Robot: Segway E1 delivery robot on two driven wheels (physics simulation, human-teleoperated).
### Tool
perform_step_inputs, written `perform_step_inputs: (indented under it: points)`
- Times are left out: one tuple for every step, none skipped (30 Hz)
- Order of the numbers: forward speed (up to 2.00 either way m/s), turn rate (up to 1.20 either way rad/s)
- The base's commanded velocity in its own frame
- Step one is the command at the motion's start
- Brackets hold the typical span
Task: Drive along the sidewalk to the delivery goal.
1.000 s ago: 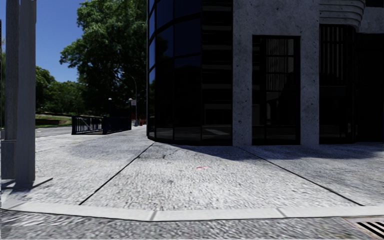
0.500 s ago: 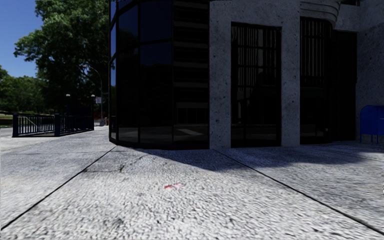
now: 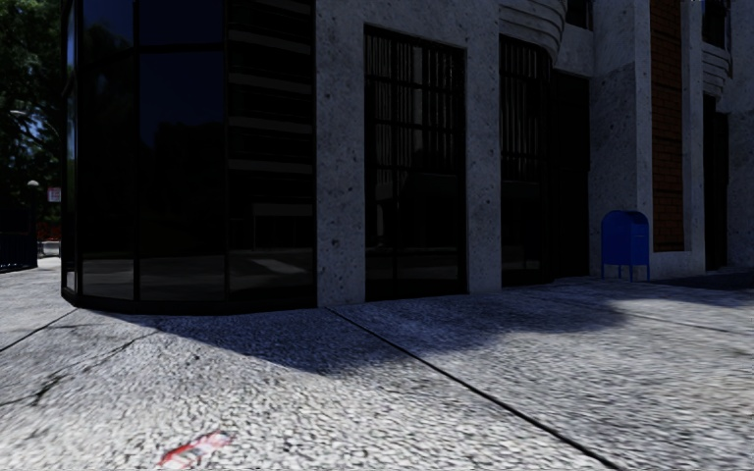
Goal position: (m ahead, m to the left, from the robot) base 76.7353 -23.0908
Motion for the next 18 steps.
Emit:
perform_step_inputs:
  points:
    - [1.44,-0.61]
    - [1.44,-0.61]
    - [1.44,-0.61]
    - [1.44,-0.61]
    - [1.44,-0.61]
    - [1.44,-0.61]
    - [1.44,-0.61]
    - [1.44,-0.61]
    - [1.44,-0.61]
    - [1.44,-0.61]
    - [1.44,-0.61]
    - [1.44,-0.61]
    - [1.44,-0.62]
    - [1.44,-0.62]
    - [1.44,-0.62]
    - [1.44,-0.62]
    - [1.44,-0.62]
    - [1.44,-0.62]
